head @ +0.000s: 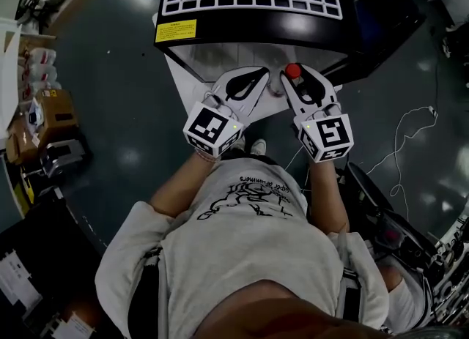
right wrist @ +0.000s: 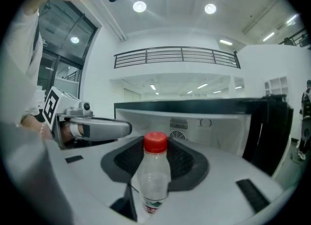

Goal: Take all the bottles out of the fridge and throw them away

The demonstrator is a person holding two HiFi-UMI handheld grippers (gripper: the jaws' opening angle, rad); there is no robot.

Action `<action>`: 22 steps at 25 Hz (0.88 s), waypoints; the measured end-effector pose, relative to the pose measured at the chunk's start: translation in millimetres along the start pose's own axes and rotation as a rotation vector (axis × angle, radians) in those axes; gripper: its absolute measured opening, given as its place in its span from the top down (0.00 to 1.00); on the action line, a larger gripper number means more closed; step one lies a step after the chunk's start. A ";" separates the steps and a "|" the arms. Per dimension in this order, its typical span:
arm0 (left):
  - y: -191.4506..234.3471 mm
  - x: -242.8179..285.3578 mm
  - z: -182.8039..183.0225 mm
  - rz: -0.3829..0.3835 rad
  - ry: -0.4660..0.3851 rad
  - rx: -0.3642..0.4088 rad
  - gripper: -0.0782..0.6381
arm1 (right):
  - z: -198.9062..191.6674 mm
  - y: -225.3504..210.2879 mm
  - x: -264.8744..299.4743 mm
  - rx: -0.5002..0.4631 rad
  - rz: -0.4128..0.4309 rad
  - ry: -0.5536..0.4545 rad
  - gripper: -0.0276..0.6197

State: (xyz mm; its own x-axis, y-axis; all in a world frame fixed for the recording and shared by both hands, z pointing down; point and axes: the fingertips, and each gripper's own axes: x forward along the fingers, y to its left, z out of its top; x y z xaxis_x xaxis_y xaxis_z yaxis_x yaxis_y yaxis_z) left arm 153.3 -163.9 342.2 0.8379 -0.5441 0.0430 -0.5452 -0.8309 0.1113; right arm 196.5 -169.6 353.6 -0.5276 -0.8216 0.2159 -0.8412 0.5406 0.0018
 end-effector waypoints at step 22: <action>-40.3 -21.9 36.7 -0.043 -0.040 0.014 0.88 | 30.7 22.0 -46.9 -0.045 0.045 -0.032 0.73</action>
State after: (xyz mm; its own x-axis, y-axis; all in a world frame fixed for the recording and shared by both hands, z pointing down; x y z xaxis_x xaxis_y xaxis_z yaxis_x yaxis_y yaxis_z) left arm 156.0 -122.8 300.3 0.8590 -0.5119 -0.0012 -0.5093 -0.8550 0.0979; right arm 199.2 -124.7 313.5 -0.5685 -0.8014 0.1857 -0.8110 0.5838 0.0366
